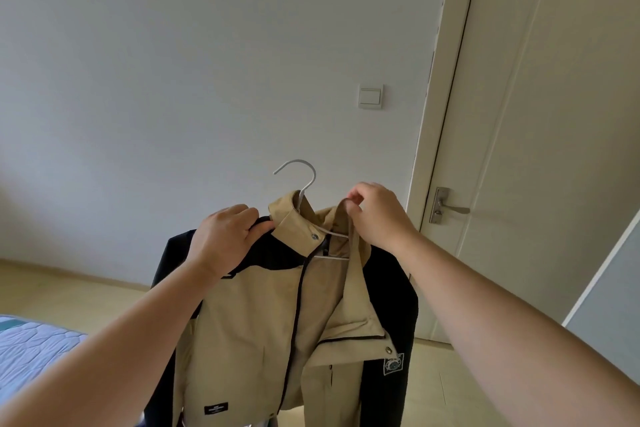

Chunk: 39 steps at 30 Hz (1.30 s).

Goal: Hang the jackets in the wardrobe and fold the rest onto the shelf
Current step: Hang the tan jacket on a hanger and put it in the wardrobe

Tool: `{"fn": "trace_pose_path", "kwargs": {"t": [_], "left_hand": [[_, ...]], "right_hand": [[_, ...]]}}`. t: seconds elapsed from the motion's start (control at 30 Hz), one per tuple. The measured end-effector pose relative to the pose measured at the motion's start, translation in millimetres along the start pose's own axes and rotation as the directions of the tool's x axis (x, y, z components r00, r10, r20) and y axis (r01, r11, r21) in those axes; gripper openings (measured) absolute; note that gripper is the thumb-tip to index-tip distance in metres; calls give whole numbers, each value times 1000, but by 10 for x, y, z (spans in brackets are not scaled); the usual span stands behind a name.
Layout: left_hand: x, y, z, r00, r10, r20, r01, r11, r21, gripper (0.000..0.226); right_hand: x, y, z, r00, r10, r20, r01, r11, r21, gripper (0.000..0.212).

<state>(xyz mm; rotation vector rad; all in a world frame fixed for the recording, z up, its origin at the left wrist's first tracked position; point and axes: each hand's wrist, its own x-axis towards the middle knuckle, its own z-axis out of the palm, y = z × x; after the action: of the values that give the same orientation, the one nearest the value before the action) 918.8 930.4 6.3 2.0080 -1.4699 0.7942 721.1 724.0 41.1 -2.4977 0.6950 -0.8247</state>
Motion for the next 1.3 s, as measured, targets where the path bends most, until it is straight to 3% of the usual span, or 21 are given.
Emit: {"fn": "trace_pose_path", "kwargs": {"t": [0.2,0.33,0.4,0.5,0.53,0.6,0.67,0.73,0.8,1.0,1.1,1.2,1.3], "left_hand": [[-50,-114,87,1000,-25,11,25,1000,-9,51],[-74,-137,153,988,-104,113,106,994,-9,49],[-95,-173,192,976,-164,143,169,985,-24,42],[-149,-229,197,959,-253,124,261,964,-54,38],[-166,-232,191,956,-270,118,278,959,-54,38],[-189,-208,182,953,-280,112,287,956,-54,38],[-198,-171,175,951,-290,106,297,953,-61,39],[-197,-146,169,947,-303,104,310,949,-63,39],[-184,-124,166,949,-301,95,308,949,-72,40],[-65,7,149,942,-326,81,333,937,-106,39],[-52,-15,78,969,-249,12,248,963,-100,38],[-43,-130,5,983,-182,-22,181,982,-51,44],[-68,-314,-54,972,-233,-8,233,972,28,48]], "right_hand": [[0,-42,105,973,199,-114,-155,937,313,14],[-46,-195,85,985,108,-133,-49,922,383,10],[-90,-248,21,999,5,-39,14,881,472,11],[-139,-266,-128,969,-122,217,-67,710,701,19],[-121,-244,-169,964,-126,235,-78,709,701,18],[-63,-171,-216,976,-84,202,-47,824,565,26],[-20,-55,-218,956,-61,287,-29,953,301,37],[-52,45,-160,886,-21,463,-35,993,112,37],[-103,107,-67,873,-16,487,-3,999,38,33],[-166,119,150,938,-82,337,108,992,-60,24],[-161,143,150,977,-165,137,183,974,-131,23],[-82,124,73,969,-248,-10,240,947,-216,22],[-22,154,0,953,-268,-141,228,941,-251,20]]}}
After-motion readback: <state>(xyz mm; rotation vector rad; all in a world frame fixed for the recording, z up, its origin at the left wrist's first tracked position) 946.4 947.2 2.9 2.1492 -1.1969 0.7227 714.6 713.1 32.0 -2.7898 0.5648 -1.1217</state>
